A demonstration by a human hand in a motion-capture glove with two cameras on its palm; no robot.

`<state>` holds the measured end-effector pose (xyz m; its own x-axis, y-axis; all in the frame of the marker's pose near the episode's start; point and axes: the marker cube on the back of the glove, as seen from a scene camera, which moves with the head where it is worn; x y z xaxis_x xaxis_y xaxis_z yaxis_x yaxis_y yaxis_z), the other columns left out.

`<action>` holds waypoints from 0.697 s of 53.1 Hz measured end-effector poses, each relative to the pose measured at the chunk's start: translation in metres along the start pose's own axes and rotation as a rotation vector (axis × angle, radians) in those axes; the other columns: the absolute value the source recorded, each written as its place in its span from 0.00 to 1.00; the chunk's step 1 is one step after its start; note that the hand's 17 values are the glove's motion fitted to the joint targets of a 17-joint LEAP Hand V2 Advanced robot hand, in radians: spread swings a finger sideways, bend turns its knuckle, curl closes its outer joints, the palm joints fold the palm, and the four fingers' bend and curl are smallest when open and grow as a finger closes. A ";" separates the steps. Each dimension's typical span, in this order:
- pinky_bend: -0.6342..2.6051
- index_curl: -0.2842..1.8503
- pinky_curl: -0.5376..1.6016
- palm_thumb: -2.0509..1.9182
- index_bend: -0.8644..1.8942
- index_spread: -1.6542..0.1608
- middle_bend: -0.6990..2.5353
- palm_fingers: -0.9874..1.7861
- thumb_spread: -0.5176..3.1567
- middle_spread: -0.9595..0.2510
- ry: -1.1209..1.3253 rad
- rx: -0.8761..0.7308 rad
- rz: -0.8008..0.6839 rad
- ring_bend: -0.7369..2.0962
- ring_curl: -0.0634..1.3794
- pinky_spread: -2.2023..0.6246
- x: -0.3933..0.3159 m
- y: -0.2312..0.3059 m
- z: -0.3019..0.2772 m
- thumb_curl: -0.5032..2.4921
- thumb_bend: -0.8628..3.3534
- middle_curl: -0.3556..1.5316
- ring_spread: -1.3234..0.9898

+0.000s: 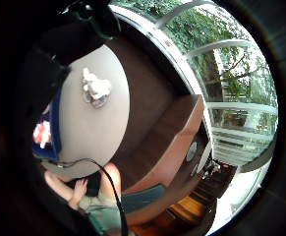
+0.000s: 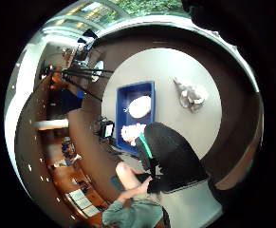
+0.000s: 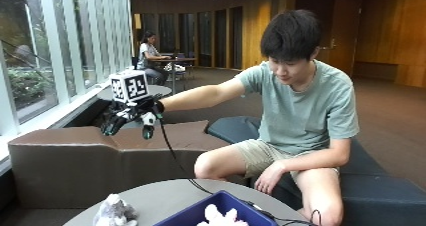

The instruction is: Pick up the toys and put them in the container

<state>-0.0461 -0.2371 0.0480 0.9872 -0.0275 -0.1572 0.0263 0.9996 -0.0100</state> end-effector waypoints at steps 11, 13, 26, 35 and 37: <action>0.48 0.34 0.39 0.52 0.35 0.77 0.29 0.31 0.47 0.64 0.076 -0.230 0.010 0.46 0.32 0.78 0.009 -0.052 0.071 0.29 0.20 0.46 0.51; 0.49 0.33 0.40 0.52 0.33 0.78 0.28 0.28 0.47 0.65 0.063 -0.267 0.032 0.45 0.31 0.78 0.016 -0.060 0.092 0.28 0.20 0.45 0.52; 0.51 0.25 0.41 0.53 0.32 0.79 0.25 0.25 0.47 0.71 0.026 -0.299 0.064 0.41 0.29 0.78 0.022 -0.101 0.215 0.28 0.20 0.40 0.54; 0.54 0.22 0.42 0.54 0.33 0.80 0.25 0.29 0.47 0.74 0.069 -0.370 0.134 0.44 0.30 0.79 0.023 -0.113 0.267 0.28 0.20 0.37 0.55; 0.53 0.22 0.42 0.54 0.34 0.80 0.26 0.31 0.47 0.75 0.094 -0.360 0.147 0.45 0.31 0.79 0.024 -0.114 0.272 0.28 0.20 0.37 0.55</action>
<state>0.0172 -0.3504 0.3144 0.9572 0.0989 -0.2719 -0.1876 0.9276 -0.3231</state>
